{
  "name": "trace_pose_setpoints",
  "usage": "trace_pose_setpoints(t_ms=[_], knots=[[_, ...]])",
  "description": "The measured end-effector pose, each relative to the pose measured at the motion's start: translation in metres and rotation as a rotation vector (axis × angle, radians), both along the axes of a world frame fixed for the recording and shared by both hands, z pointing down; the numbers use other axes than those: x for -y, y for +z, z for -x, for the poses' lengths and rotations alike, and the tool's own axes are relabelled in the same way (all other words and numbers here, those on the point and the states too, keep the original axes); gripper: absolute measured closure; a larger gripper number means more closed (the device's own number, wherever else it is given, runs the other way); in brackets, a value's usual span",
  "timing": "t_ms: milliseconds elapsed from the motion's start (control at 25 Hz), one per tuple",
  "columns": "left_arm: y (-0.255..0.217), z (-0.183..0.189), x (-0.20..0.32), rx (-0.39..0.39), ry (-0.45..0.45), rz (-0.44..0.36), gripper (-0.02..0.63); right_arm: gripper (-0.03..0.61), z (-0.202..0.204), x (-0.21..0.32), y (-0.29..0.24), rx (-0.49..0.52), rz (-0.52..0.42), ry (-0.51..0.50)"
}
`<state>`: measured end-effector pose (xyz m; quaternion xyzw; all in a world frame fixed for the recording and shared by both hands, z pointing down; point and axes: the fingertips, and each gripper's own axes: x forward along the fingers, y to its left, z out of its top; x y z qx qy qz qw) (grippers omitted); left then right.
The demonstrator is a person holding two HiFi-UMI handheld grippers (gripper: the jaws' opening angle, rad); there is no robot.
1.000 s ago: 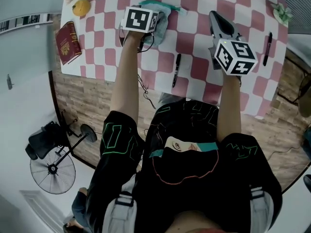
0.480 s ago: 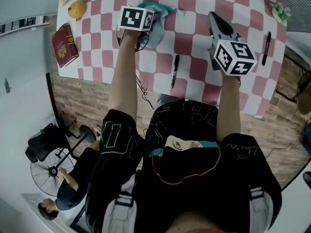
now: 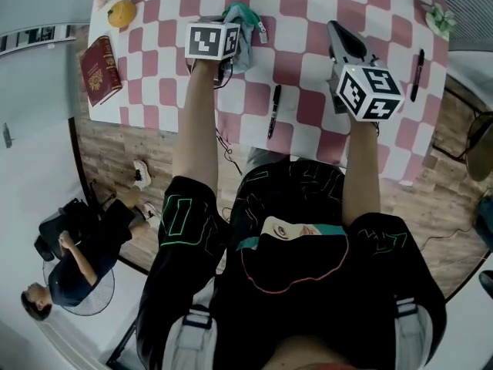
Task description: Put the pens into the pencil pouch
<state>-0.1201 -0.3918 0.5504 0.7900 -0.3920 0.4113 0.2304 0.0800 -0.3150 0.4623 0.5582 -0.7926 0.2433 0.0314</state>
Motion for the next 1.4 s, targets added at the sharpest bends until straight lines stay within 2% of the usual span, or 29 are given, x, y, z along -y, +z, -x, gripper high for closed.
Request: trace_pose_setpoints(t_ms=[160, 360, 640, 840, 960, 1120, 1280, 1400], knots=[[-0.021, 0.005, -0.003, -0.145, -0.068, -0.074, 0.595, 0.592, 0.001, -0.007, -0.005, -0.010, -0.008, -0.017], [-0.063, 0.011, -0.012, -0.341, -0.156, -0.215, 0.595, 0.591, 0.005, -0.013, -0.016, -0.022, -0.030, -0.046], [-0.113, 0.022, -0.032, -0.474, -0.245, -0.364, 0.595, 0.591, 0.018, -0.019, -0.040, -0.039, -0.083, -0.105], [-0.154, 0.025, -0.049, -0.573, -0.266, -0.467, 0.595, 0.592, 0.021, -0.020, -0.060, -0.044, -0.128, -0.135], [-0.180, 0.018, -0.065, -0.643, -0.224, -0.539, 0.595, 0.591, 0.022, -0.022, -0.075, -0.045, -0.161, -0.146], [-0.213, 0.000, -0.090, -0.715, -0.106, -0.644, 0.595, 0.592, 0.018, -0.022, -0.098, -0.045, -0.217, -0.149], [-0.235, -0.027, -0.121, -0.751, 0.040, -0.700, 0.594, 0.591, 0.005, -0.030, -0.126, -0.056, -0.277, -0.136], [-0.252, -0.044, -0.138, -0.819, 0.120, -0.730, 0.594, 0.591, -0.007, -0.038, -0.146, -0.065, -0.316, -0.122]])
